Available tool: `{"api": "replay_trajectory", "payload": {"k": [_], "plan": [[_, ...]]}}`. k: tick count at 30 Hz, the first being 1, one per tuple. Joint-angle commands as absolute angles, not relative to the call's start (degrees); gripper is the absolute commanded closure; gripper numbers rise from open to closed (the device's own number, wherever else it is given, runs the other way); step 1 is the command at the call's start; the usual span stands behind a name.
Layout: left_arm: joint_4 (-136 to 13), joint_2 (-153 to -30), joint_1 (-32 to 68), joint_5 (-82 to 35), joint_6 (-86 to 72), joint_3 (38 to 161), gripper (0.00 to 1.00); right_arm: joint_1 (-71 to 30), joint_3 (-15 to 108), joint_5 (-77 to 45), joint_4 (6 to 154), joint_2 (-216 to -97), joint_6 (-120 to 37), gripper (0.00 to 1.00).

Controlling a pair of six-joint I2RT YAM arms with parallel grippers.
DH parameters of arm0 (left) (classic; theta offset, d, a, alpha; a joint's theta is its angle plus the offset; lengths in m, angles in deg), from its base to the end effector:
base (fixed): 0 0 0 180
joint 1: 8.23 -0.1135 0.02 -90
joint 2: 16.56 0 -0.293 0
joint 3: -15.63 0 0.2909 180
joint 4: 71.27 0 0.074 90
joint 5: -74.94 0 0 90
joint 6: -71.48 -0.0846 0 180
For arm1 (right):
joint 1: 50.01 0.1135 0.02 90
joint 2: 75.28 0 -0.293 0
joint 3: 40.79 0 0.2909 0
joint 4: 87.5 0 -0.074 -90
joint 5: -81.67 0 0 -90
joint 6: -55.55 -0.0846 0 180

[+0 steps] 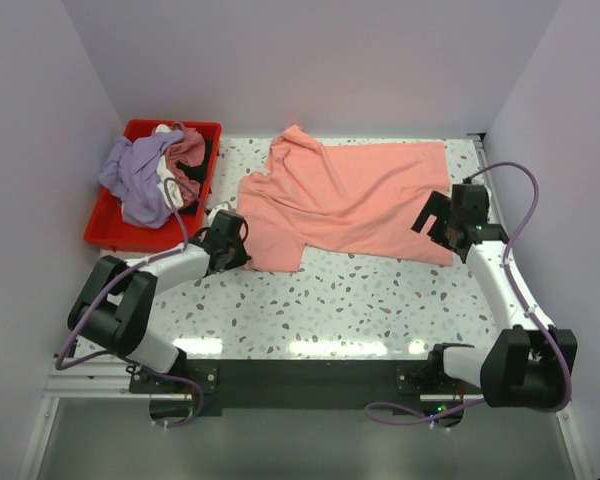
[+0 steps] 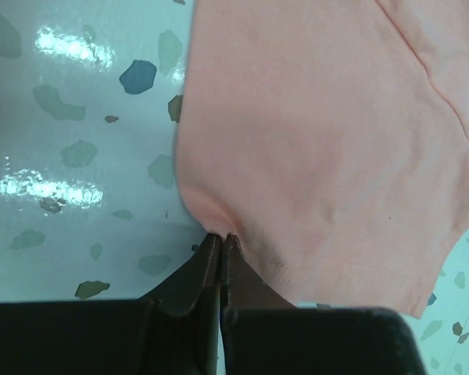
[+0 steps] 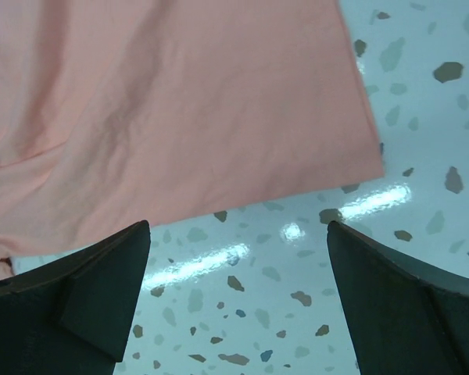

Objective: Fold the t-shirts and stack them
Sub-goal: Flatten the tshirt out

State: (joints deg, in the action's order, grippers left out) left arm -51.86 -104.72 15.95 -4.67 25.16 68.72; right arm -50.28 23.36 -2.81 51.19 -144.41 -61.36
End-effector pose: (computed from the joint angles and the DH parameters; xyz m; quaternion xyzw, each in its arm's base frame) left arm 0.3164 -0.1254 0.1112 -0.1878 0.9301 -0.0980 0.3002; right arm 0.3147 -0.0096 0.2477 0.2353 0.8969 0.0422 0.3721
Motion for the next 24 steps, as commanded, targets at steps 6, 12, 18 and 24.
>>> {"api": "replay_trajectory", "payload": {"k": [6, 12, 18, 24], "plan": [[-52.25, -95.49, 16.29, -3.46, 22.61, 64.36, 1.00, -58.79, 23.49, 3.37, 48.87, -150.24, -64.41, 0.01], [-51.99, -90.83, 16.29, -3.20, 22.70, 61.63, 1.00, -60.20, 24.37, 3.54, 50.54, -157.35, -65.29, 0.05], [-51.37, -89.24, 16.29, -1.79, 22.96, 61.10, 1.00, -60.20, 25.78, 5.91, 51.24, -163.08, -65.38, 0.19], [-51.64, -89.07, 16.29, -1.70, 23.14, 60.66, 1.00, -60.20, 26.04, 6.26, 53.18, -167.04, -65.91, 0.35]]}}
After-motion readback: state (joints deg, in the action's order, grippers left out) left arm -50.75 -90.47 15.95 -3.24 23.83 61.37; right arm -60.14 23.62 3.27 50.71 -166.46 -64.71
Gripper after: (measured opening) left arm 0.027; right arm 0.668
